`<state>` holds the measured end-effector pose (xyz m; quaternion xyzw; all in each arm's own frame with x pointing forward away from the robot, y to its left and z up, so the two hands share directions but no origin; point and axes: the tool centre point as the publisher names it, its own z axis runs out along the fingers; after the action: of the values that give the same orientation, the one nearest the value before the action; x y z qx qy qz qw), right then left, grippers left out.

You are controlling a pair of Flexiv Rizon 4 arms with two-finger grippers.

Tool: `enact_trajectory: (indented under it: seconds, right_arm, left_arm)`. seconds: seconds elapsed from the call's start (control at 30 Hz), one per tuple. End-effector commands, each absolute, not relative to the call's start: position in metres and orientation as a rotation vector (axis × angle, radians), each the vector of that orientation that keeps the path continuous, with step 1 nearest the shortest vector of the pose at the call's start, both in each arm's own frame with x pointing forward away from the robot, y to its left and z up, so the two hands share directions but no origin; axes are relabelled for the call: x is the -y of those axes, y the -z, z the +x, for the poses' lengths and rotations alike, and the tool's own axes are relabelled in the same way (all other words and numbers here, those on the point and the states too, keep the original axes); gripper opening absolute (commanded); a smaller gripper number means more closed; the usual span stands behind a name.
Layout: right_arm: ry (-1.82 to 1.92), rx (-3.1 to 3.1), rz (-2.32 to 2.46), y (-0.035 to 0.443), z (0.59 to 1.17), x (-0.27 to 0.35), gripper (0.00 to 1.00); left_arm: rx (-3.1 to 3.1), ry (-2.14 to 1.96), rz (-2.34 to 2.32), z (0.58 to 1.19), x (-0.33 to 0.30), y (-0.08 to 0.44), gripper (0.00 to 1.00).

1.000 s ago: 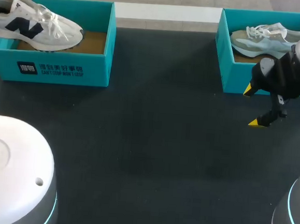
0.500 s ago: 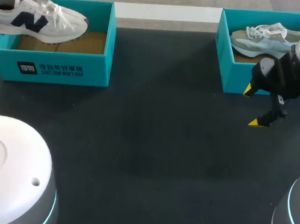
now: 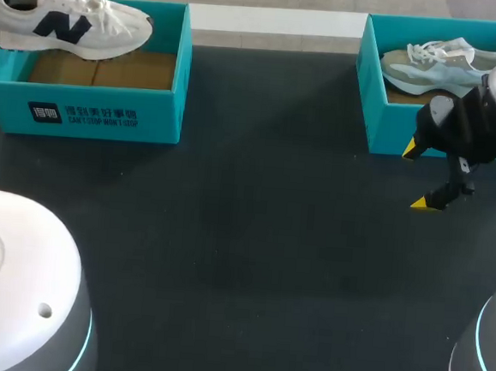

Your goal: Take the shoe out of the shoebox, open the shoe tongue, remove and reinsert the insole, then place the shoe into the shoebox

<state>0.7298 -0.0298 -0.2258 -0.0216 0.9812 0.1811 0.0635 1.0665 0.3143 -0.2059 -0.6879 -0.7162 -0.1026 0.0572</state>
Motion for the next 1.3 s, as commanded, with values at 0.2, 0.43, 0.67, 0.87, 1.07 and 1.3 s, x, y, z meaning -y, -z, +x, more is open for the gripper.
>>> enact_trajectory:
  seconds: [0.2,0.43,0.67,0.87,1.07,1.3]
  right_arm:
    - [-0.545,-2.963,-0.064,0.227,0.73,0.03,1.0]
    - [-0.545,-2.963,-0.064,0.227,0.73,0.03,1.0]
    - [-0.545,-2.963,-0.064,0.227,0.73,0.03,1.0]
    - [-0.545,-2.963,-0.064,0.227,0.73,0.03,1.0]
    - [-0.545,-2.963,-0.064,0.227,0.73,0.03,1.0]
    - [-0.545,-2.963,-0.064,0.227,0.73,0.03,1.0]
  left_arm:
    - [2.161,0.267,-2.061,1.087,-0.309,0.239,0.0]
    - [2.169,0.246,-2.025,1.085,-0.308,0.268,0.0]
    - [2.129,0.232,-2.024,1.079,-0.302,0.298,0.0]
    - [2.129,0.224,-2.059,1.068,-0.303,0.308,0.0]
    - [2.126,0.219,-2.073,1.058,-0.305,0.322,0.0]
    - [2.086,0.202,-2.075,1.043,-0.302,0.34,0.0]
